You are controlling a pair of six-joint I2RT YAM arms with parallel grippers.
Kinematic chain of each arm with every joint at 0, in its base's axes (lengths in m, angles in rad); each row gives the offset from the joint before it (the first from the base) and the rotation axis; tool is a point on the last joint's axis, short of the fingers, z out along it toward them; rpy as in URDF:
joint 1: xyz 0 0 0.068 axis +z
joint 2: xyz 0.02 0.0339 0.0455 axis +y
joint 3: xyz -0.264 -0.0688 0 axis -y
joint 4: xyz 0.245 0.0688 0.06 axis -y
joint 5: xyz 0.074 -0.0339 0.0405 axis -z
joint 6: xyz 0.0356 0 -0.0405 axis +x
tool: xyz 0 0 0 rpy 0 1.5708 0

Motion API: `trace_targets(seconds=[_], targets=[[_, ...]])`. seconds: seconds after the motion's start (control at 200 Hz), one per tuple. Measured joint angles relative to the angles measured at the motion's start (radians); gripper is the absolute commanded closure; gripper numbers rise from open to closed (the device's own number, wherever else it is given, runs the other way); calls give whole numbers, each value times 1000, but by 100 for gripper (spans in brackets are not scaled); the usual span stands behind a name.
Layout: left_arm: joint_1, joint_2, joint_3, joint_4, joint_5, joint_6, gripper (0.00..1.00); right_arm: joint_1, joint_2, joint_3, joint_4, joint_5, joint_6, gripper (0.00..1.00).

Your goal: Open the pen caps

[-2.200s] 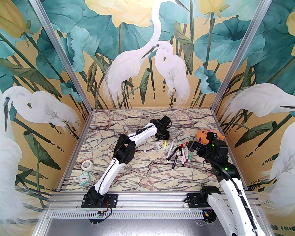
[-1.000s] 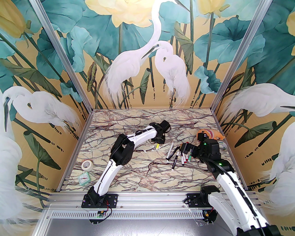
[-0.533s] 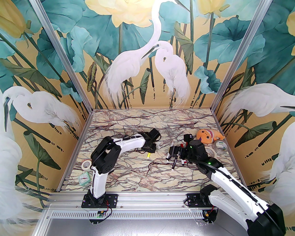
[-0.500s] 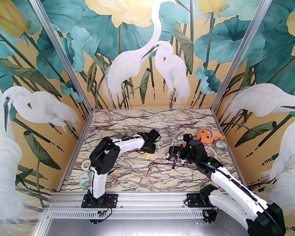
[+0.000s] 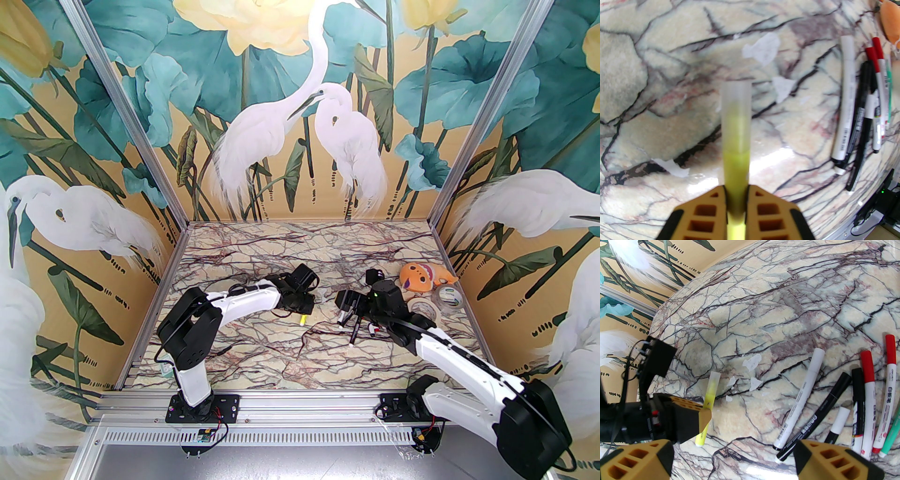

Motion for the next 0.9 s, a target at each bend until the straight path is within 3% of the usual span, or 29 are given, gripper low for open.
trace_targets(seconds=[0.32, 0.905], targets=[[0, -16, -29, 63, 57, 27, 85, 0, 226, 34, 148, -82, 137, 40], [0, -16, -30, 126, 161, 86, 85, -77, 438, 77, 362, -238, 181, 43]])
